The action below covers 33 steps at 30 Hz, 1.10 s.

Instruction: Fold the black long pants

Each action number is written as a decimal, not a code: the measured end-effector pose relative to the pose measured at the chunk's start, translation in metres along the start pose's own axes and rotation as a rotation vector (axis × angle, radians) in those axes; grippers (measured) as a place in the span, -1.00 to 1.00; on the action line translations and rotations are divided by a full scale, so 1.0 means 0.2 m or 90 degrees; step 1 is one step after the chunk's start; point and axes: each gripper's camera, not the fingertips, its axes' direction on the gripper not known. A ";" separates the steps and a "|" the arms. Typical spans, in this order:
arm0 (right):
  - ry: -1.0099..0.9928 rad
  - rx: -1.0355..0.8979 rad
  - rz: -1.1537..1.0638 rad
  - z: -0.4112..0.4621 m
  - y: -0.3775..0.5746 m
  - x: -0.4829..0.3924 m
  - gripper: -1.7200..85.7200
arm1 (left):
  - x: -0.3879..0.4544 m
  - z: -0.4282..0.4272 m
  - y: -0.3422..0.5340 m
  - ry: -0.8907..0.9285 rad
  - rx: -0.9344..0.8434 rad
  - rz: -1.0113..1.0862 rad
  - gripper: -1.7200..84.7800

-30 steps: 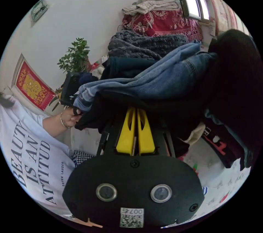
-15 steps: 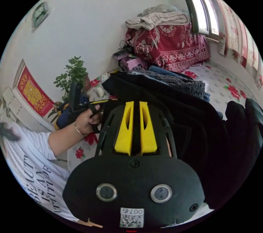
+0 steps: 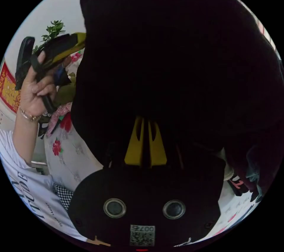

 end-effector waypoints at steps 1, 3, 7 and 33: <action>0.000 0.002 0.000 0.00 0.00 0.00 -0.96 | 0.05 -0.06 0.09 -0.038 0.009 0.011 -0.86; 0.007 0.003 0.000 -0.01 -0.01 0.00 -0.96 | 0.11 -0.11 0.22 -0.102 0.012 0.005 -0.85; 0.024 0.010 -0.002 0.00 -0.05 0.02 -0.96 | 0.13 0.08 0.35 -0.205 -0.001 0.012 -0.89; 0.101 -0.068 0.118 0.26 -0.90 0.65 -0.94 | -0.11 1.42 -0.40 -0.236 -0.093 0.225 -0.94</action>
